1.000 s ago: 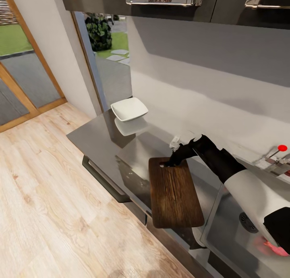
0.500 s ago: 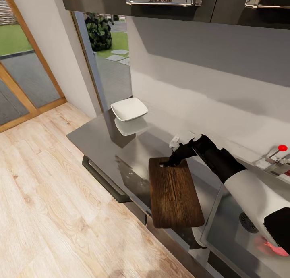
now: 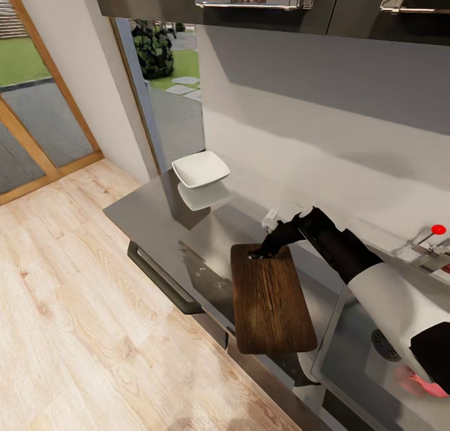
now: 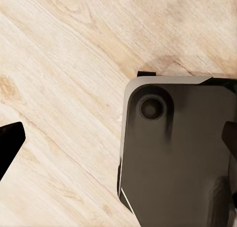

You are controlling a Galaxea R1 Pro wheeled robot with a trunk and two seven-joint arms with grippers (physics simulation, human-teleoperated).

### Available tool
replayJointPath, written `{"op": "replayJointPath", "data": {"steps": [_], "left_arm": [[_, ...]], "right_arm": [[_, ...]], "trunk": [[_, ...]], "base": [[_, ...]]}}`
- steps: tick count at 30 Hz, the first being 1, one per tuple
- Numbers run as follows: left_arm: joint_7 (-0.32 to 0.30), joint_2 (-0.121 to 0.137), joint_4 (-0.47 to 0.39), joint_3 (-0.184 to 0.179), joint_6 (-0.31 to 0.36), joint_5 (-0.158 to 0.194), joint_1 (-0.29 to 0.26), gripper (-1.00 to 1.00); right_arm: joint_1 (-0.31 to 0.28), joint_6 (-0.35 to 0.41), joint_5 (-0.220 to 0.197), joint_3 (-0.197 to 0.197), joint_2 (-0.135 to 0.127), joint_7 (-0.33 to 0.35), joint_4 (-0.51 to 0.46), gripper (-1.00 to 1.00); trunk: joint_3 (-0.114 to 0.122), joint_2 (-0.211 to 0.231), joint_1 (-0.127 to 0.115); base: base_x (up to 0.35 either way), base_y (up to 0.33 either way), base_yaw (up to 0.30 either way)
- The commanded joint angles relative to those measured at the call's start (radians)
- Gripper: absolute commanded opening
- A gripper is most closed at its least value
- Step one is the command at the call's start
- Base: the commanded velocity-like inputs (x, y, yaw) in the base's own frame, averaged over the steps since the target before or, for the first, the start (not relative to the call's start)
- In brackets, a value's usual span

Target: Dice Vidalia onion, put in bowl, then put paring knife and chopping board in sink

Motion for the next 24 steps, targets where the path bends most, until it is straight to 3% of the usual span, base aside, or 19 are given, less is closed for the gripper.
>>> {"op": "replayJointPath", "data": {"steps": [1,24], "left_arm": [[0.002,0.000,0.000,0.001,-0.003,0.001,0.000,1.00],[0.002,-0.002,0.000,0.001,-0.003,0.001,0.000,1.00]], "right_arm": [[-0.001,0.001,0.011,0.001,-0.001,0.008,-0.002,1.00],[-0.001,0.001,0.011,0.003,-0.002,0.006,0.000,1.00]], "trunk": [[-0.002,-0.002,0.001],[-0.002,-0.002,0.001]], "base": [[0.000,0.000,0.000],[0.000,0.000,0.000]]}}
